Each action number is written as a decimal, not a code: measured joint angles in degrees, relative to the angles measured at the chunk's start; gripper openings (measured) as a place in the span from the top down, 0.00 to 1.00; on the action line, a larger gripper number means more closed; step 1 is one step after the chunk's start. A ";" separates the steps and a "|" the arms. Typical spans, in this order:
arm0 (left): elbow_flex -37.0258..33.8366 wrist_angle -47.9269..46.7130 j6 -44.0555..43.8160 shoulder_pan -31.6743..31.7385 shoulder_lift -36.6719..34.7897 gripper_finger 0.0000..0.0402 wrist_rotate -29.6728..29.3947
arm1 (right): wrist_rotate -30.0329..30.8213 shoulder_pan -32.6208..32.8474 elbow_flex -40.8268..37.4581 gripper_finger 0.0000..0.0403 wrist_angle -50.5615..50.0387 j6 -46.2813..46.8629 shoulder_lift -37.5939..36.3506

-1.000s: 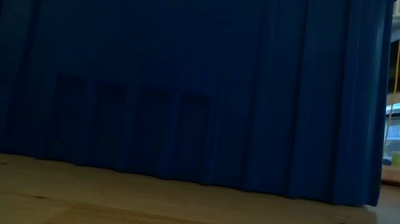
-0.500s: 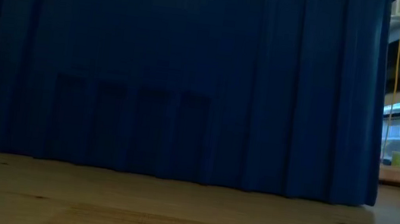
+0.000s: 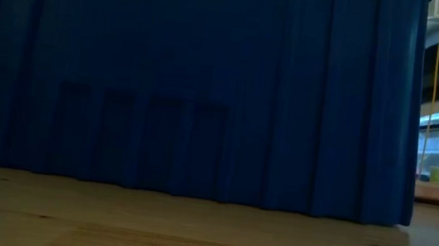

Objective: Pick and place slides into bin
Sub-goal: Put the black slipper into the blue bin, then put the pink slipper into the blue bin

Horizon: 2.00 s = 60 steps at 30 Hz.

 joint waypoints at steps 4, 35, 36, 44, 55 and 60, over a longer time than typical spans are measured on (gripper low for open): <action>0.54 0.41 2.16 0.92 2.81 0.56 -0.30 | -0.01 0.00 0.02 0.35 -0.64 1.03 0.00; 1.82 5.48 8.90 0.15 13.10 0.56 -20.80 | -0.02 0.00 0.02 0.35 -1.18 1.72 0.00; 2.15 5.52 8.84 0.15 12.79 0.56 -22.64 | -0.02 0.00 0.01 0.35 -1.17 1.64 0.00; 6.15 1.30 7.13 0.04 10.74 0.56 -25.37 | 0.02 0.00 0.02 0.35 -1.17 1.29 0.00; 12.91 0.05 -4.40 4.06 -2.27 0.56 10.06 | 0.59 0.68 -0.05 0.35 -1.66 1.70 -2.42; 13.02 3.74 -7.89 6.03 -11.73 0.56 11.36 | -0.70 0.81 -0.03 0.35 -6.92 9.67 -6.78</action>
